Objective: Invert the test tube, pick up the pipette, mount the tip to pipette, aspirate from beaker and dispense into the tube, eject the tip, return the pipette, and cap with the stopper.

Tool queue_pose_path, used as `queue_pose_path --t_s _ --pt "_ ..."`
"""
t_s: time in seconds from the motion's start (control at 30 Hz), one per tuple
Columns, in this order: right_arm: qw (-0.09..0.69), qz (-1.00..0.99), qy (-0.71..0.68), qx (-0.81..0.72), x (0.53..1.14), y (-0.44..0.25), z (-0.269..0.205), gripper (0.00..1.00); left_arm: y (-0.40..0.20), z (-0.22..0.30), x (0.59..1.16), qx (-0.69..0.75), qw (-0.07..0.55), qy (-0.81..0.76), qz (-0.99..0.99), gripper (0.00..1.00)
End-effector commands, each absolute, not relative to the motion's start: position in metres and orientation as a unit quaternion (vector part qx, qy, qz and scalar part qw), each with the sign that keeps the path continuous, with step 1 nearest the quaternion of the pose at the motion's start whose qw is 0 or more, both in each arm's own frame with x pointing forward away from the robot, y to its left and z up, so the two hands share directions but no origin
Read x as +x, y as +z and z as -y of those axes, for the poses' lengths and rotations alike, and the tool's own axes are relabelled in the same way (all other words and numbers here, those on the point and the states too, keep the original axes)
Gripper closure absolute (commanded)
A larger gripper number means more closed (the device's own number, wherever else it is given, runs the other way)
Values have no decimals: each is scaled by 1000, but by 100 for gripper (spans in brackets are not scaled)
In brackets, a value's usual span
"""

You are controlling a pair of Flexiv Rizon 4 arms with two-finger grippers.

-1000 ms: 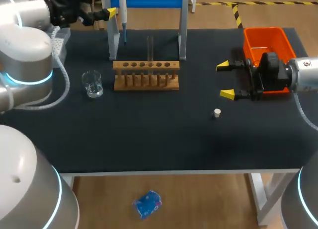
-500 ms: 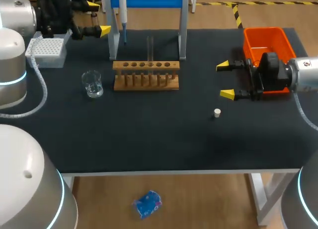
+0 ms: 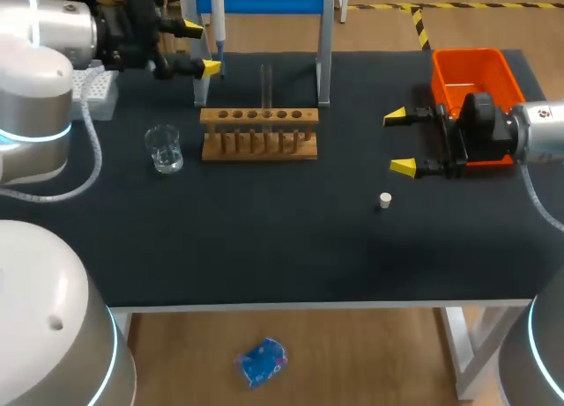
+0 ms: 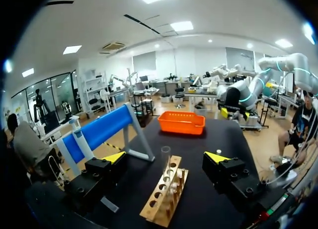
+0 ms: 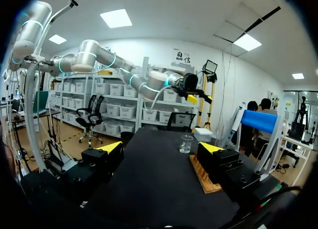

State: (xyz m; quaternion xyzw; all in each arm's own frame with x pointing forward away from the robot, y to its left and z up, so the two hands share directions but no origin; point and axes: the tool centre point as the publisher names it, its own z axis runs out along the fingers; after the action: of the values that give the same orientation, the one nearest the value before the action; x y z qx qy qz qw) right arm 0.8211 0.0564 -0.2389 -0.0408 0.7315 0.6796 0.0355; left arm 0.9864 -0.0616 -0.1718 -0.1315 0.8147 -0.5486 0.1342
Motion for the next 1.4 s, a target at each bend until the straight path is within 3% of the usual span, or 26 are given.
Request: queue_pose_path --t_s 0.03,0.93,1.4 --pt "35 -732 680 -41 821 -239 -56 0 -181 70 998 -136 131 -550 -814 0" --pt "40 -742 668 -48 827 -241 -58 0 -183 69 995 -147 137 -544 -815 0" --pt "23 -783 622 -6 833 -304 -29 0 -183 69 995 -147 137 -544 -815 0"
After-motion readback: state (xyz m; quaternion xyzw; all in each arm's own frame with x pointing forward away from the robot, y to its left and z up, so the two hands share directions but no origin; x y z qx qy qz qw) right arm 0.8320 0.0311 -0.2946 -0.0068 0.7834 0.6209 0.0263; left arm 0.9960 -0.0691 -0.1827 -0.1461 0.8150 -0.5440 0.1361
